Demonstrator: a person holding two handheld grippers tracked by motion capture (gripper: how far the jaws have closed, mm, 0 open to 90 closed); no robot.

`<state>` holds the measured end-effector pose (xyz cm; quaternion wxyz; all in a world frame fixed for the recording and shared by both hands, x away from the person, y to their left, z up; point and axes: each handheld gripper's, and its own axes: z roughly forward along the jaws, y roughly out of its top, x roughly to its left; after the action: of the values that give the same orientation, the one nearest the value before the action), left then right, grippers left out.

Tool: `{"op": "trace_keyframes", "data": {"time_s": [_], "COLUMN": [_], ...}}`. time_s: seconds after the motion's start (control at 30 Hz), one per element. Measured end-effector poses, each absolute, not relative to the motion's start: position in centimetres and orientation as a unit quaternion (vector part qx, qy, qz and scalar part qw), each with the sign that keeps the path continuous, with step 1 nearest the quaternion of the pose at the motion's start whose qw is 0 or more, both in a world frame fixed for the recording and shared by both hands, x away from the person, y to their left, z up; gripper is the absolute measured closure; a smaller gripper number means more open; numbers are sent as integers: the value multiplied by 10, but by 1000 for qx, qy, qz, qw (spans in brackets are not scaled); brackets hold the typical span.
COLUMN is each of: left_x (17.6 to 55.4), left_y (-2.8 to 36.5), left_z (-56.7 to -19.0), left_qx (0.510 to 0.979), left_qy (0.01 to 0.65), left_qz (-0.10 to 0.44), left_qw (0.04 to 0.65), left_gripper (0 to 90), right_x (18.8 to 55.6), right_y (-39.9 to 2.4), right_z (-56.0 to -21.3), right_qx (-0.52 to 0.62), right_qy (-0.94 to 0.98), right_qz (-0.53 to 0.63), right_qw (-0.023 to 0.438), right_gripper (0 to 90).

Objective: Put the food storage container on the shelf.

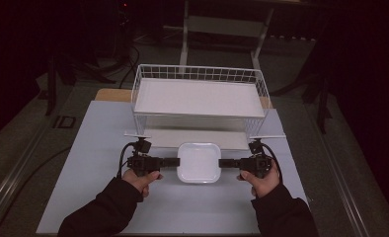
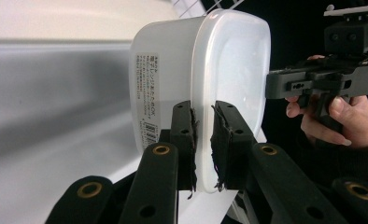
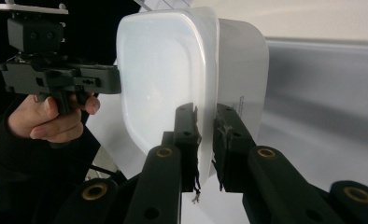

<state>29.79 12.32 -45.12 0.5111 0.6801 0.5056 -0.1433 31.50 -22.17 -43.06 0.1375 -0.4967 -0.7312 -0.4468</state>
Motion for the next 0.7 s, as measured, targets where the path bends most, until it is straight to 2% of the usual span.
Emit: {"op": "trace_keyframes", "data": {"time_s": [0.7], "left_x": [317], "left_y": [126], "left_z": [-379], "left_qx": [685], "left_qy": [480], "left_qz": [-107], "left_qw": [537], "left_gripper": [790], "right_x": [327], "right_y": [-222], "right_z": [-363], "right_qx": [-474], "right_qy": [-723], "right_qz": [-493], "right_qw": [98], "right_gripper": [805]}}
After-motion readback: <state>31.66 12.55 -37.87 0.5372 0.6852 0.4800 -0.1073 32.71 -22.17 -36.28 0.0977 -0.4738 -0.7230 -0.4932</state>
